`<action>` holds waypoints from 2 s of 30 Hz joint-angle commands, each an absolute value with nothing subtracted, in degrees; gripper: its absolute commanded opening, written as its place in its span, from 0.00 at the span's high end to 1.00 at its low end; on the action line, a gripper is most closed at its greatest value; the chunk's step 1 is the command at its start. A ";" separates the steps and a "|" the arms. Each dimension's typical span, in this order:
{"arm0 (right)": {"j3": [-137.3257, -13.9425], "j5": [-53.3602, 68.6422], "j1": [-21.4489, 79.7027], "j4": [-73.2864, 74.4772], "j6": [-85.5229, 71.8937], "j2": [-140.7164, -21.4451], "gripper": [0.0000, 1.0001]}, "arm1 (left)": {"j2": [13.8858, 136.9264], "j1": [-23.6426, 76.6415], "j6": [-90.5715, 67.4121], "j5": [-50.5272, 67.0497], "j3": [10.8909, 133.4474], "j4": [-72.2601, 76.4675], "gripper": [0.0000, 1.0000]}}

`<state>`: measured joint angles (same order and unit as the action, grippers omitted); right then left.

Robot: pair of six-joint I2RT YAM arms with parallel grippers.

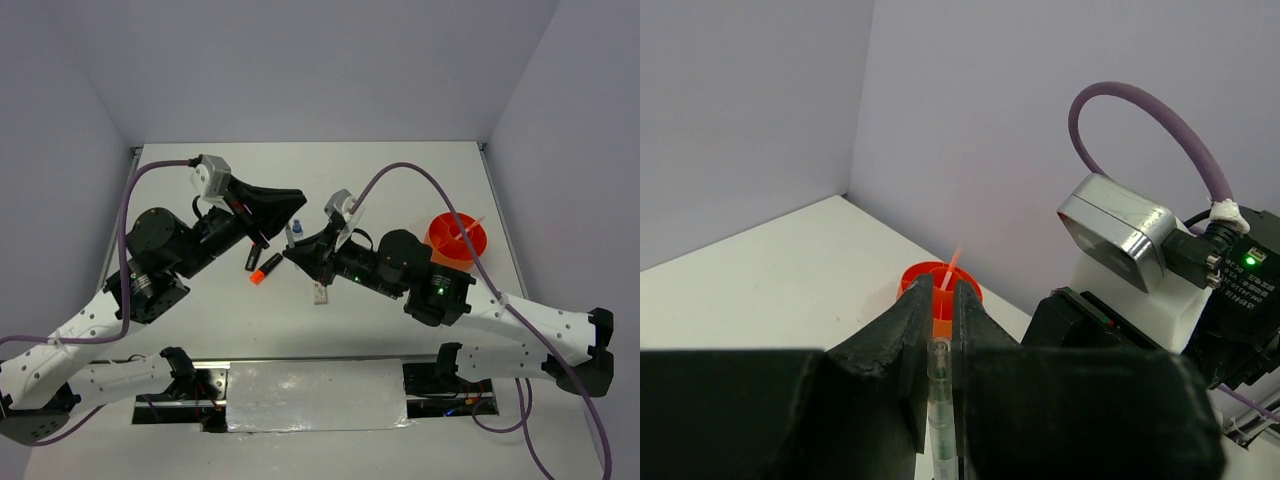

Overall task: Sort the stationery into containers
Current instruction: Close the pen cap on the pen, then place the pen in the storage box.

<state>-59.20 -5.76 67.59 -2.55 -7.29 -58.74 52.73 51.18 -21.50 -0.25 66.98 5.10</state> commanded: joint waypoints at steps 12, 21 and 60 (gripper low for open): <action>-86.54 -0.27 61.88 1.58 -3.25 -65.20 1.00 | 51.68 51.33 -24.52 5.36 57.31 5.89 1.00; -97.47 3.15 59.51 4.66 -3.07 -70.93 1.00 | 50.36 51.33 -26.28 7.73 51.33 8.26 1.00; -55.73 -4.29 55.38 -9.93 -10.37 -59.24 1.00 | 37.62 51.33 -23.29 -21.88 69.26 -10.44 0.01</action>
